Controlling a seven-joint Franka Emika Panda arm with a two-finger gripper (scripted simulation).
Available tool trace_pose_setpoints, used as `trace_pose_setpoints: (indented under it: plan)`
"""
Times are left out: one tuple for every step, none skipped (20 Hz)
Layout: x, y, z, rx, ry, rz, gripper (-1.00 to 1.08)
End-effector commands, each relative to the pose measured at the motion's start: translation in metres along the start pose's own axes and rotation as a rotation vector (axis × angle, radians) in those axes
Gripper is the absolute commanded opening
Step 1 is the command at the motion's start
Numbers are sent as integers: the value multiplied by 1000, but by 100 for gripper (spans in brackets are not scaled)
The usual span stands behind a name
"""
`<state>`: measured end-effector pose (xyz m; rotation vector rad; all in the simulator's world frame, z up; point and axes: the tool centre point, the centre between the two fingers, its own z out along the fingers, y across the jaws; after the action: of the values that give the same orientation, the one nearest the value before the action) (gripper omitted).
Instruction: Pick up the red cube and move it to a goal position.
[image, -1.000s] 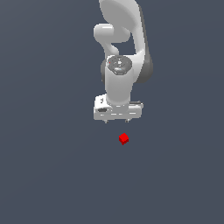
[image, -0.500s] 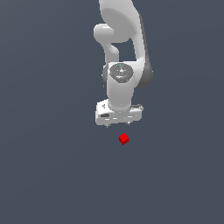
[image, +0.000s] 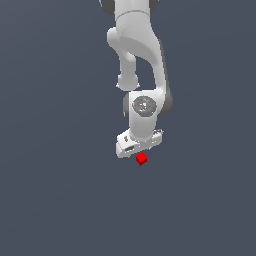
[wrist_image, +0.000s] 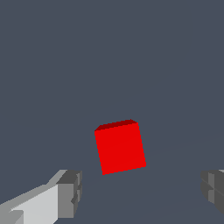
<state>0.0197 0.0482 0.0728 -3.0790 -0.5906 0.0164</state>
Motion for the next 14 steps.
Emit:
trace_pose_setpoints:
  plan:
    - [5, -4, 18, -2, 4, -66, 100]
    - [6, -5, 23, -3, 5, -88, 100]
    - [8, -7, 29, -4, 5, -108, 100]
    - [9, -8, 34, -5, 6, -126, 100]
    - [10, -9, 38, -6, 7, -143, 100]
    - [11, -10, 42, -6, 7, -157, 100]
    - [12, -11, 46, -7, 8, -170, 100]
    - [12, -12, 48, -7, 8, -180, 100]
    - [13, -12, 51, -8, 8, -189, 100]
    - [13, -13, 52, -8, 8, -195, 100]
    - [14, -13, 54, -9, 9, -199, 100]
    - [14, -13, 54, -9, 9, -202, 100]
    - [14, -13, 54, -9, 9, -202, 100]
    - [14, -13, 54, -9, 8, -200, 100]
